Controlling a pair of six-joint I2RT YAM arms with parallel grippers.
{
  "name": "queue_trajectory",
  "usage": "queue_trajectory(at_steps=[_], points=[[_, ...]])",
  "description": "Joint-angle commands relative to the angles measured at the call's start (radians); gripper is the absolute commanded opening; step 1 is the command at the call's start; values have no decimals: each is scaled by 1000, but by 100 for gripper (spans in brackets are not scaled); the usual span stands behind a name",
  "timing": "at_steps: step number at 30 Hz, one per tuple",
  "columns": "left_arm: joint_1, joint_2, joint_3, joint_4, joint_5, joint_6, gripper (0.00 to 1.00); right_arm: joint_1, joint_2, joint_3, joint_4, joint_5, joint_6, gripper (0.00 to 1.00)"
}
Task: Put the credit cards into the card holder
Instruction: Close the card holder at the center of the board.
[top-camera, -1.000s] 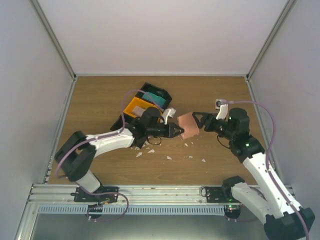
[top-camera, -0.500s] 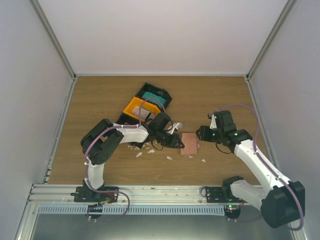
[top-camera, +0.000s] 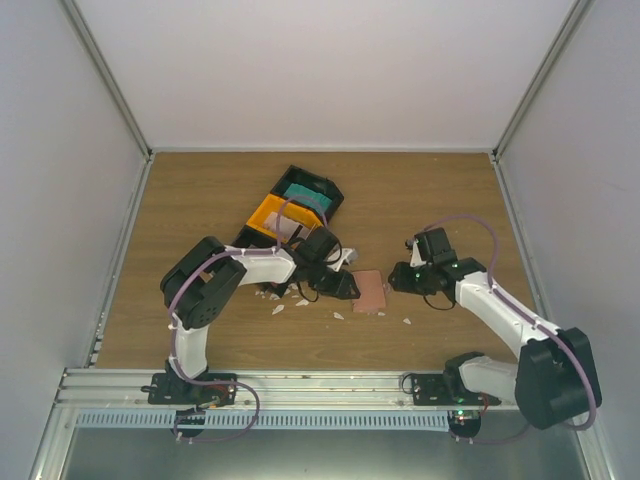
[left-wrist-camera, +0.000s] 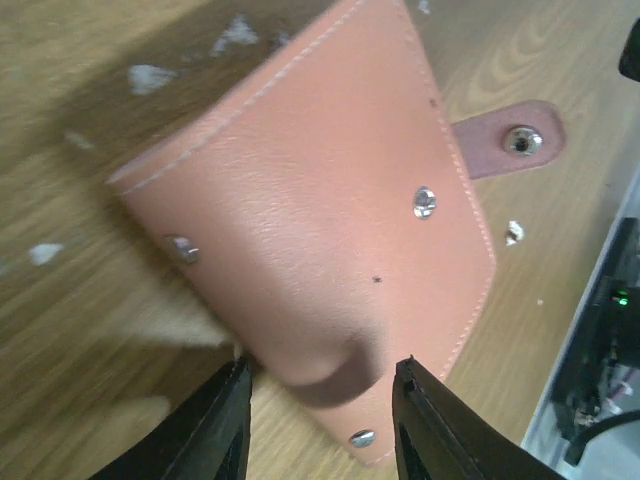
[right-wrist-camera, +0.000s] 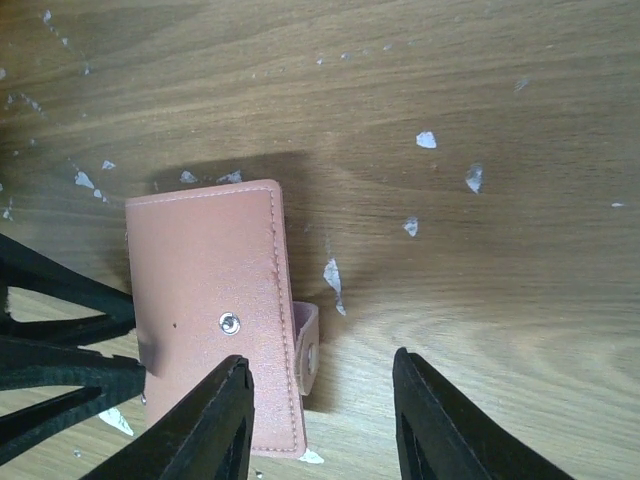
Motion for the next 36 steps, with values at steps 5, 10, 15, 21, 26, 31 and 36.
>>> queue_trajectory(at_steps=[5,10,15,21,26,31,36], points=[[-9,-36,-15,-73,-212,14,41,63,90,20,52,3,-37,39],[-25,-30,-5,-83,-257,4,37,91,123,41,31,53,-31,27],[-31,-27,-6,-80,-263,0,36,92,120,49,24,74,-18,17],[-33,-33,-12,-75,-258,3,37,94,135,56,26,70,-17,6],[-33,-31,-17,-62,-241,-2,38,94,140,55,33,31,-24,0],[-33,-30,-20,-55,-239,-10,41,94,145,48,43,11,-24,4],[-33,-31,-26,-55,-242,-10,41,95,146,47,27,45,-24,10]])
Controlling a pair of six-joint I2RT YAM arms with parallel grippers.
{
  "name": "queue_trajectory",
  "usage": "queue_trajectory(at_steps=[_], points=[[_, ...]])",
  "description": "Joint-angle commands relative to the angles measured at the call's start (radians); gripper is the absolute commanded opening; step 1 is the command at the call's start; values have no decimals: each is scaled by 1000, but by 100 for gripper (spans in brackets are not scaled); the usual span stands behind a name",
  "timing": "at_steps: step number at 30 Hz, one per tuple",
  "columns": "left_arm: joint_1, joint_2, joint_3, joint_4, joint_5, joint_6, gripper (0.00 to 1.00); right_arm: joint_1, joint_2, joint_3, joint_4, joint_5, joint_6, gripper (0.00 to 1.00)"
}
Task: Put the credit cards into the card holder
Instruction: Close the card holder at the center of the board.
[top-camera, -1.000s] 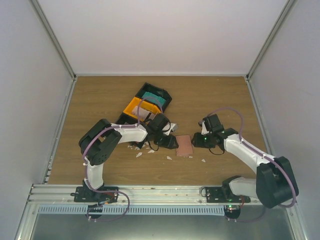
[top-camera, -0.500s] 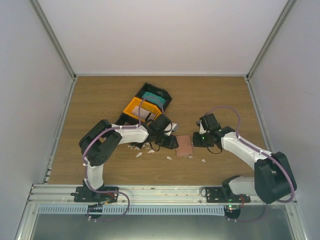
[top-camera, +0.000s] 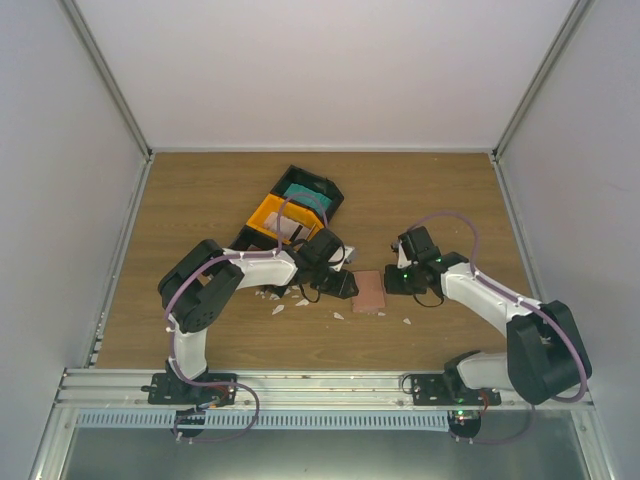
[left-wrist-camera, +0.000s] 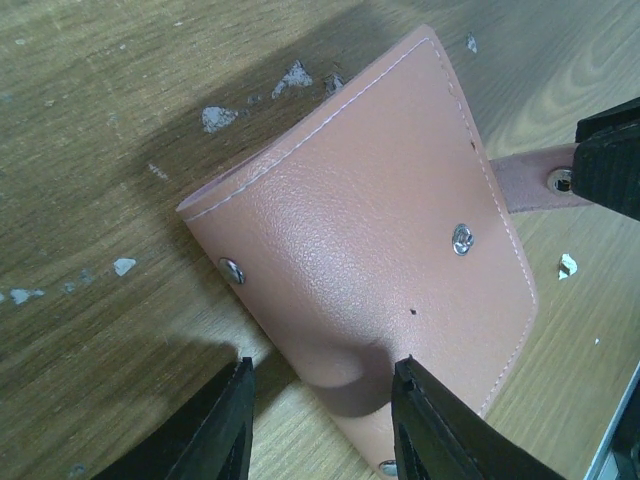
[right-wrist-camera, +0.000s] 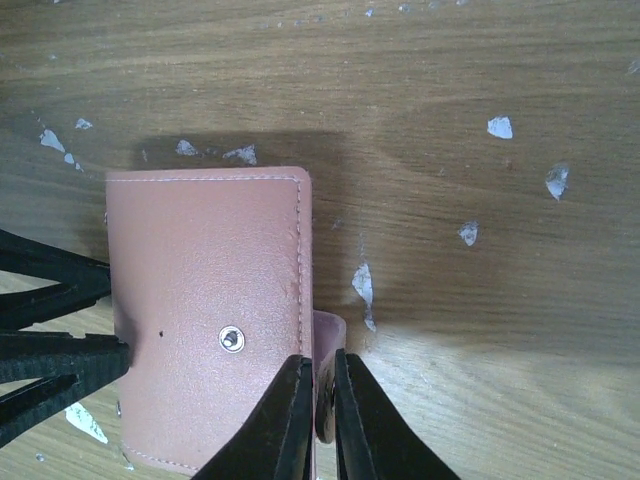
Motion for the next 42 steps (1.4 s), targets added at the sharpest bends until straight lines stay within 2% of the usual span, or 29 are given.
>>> queue_trajectory(at_steps=[1,8,15,20,42], points=[[-2,6,-25,-23,-52,-1,41,8,4,13,-8,20,-1,9],[-1,4,-27,-23,-52,-3,41,10,6,12,8,2,0,0],[-1,9,-33,-9,-48,-14,41,11,-4,-14,100,-99,-3,0],[-1,19,-34,5,-47,-25,34,11,28,-18,146,-140,-13,0],[-1,31,-39,22,-38,-27,23,28,118,-20,206,-220,-72,1]])
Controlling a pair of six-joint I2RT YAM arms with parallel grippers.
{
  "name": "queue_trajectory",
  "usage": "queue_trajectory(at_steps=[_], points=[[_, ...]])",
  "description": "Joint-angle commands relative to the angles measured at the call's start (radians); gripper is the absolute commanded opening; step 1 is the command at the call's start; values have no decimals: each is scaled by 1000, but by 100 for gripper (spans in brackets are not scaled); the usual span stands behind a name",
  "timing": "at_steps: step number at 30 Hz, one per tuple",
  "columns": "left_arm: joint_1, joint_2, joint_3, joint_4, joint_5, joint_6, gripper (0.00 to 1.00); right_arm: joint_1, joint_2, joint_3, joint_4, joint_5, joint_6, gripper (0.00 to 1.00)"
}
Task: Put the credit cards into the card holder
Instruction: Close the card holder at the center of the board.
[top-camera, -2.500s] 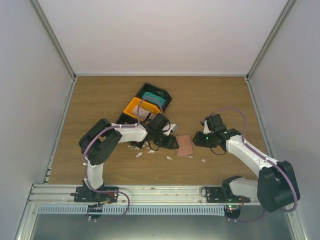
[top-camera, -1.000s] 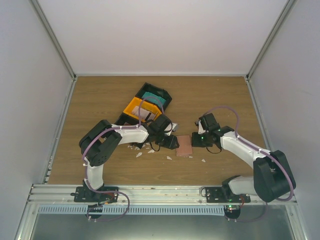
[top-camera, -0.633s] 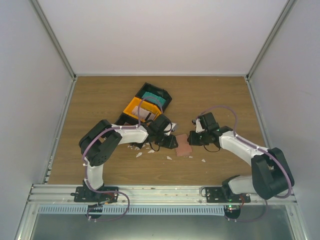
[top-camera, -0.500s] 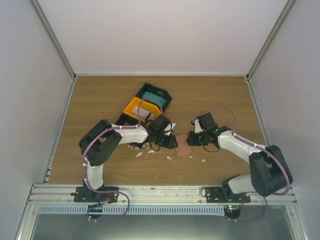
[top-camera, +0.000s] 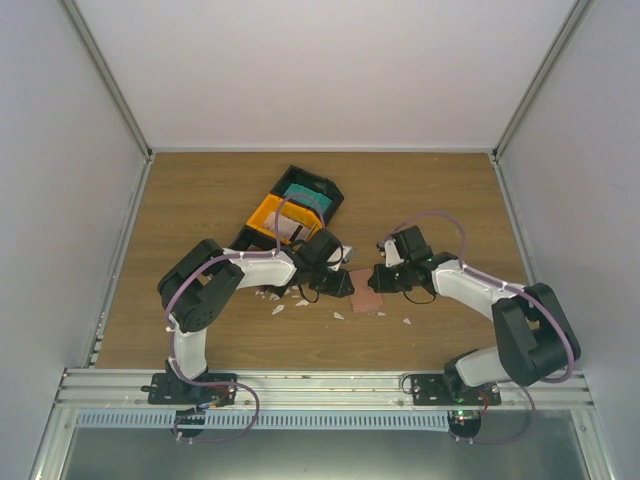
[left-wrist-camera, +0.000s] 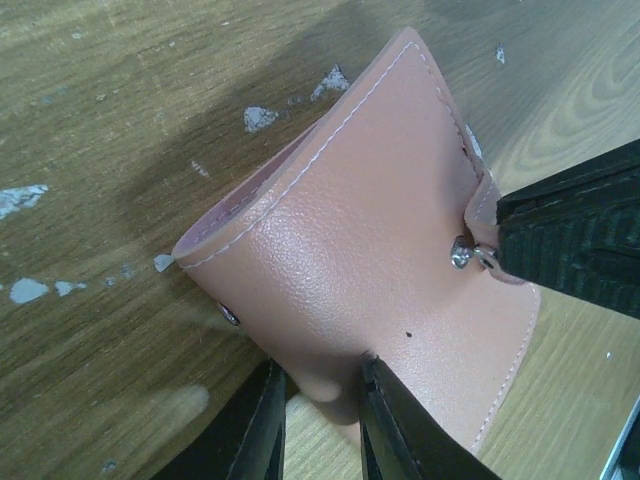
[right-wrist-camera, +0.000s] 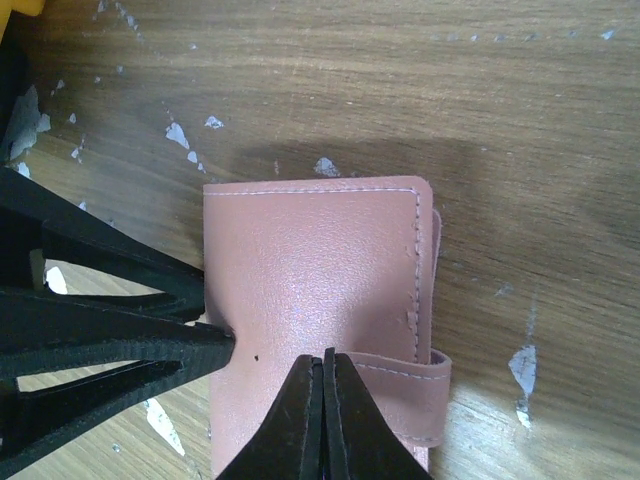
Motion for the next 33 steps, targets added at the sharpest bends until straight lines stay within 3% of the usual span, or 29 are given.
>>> queue_trajectory(at_steps=[1,33], points=[[-1,31,-22,3,-23,2,23,11,23,-7,39,-48,-27,1],[-1,40,-19,0,-23,4,19,40,92,0,49,9,-30,0]])
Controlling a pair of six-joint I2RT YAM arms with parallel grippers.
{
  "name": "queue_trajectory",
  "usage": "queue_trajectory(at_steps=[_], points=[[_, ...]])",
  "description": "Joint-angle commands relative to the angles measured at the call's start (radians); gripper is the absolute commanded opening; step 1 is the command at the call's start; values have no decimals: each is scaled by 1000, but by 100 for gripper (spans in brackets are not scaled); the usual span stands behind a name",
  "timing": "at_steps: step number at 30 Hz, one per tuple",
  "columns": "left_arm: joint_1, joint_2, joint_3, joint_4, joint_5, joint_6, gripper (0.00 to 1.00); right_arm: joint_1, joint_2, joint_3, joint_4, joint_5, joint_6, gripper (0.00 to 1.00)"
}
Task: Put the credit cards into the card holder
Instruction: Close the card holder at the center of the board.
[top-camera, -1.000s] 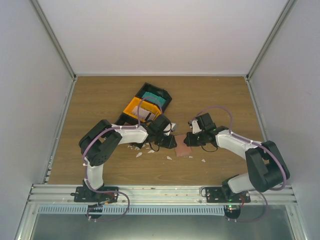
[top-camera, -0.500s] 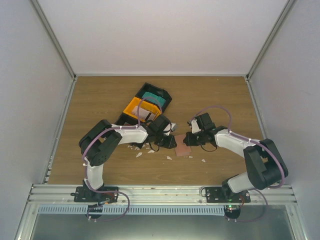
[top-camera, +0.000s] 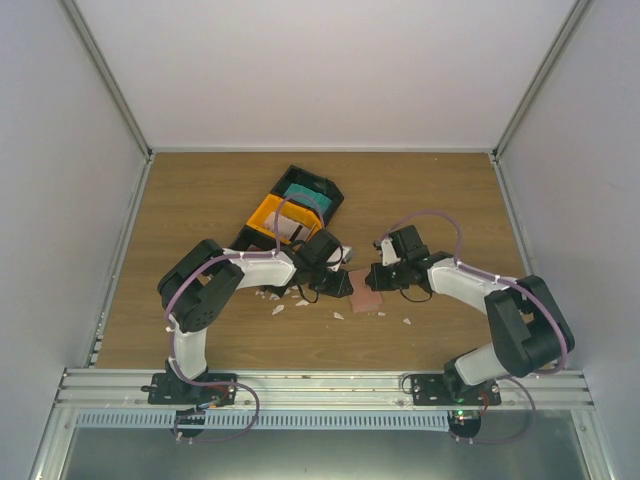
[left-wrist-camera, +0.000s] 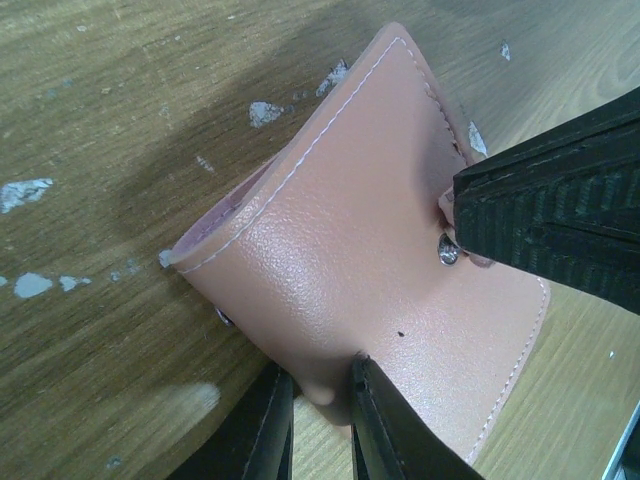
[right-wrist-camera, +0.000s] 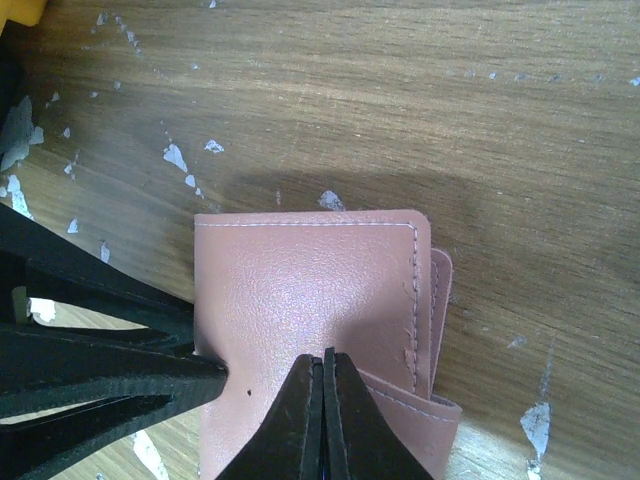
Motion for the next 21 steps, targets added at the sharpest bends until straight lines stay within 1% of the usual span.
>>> queue_trajectory(at_steps=[1,7,13,21], points=[[-1,41,-14,0,-24,4,19,44,37,-4,-27,28,-11,0],[-1,43,-10,-4,-29,1,19,88,50,-24,-54,98,38,1],[0,45,-10,-1,-33,-4,19,94,0,-113,-19,127,121,0],[0,56,-9,2,-39,-16,19,95,-52,-187,40,99,176,1]])
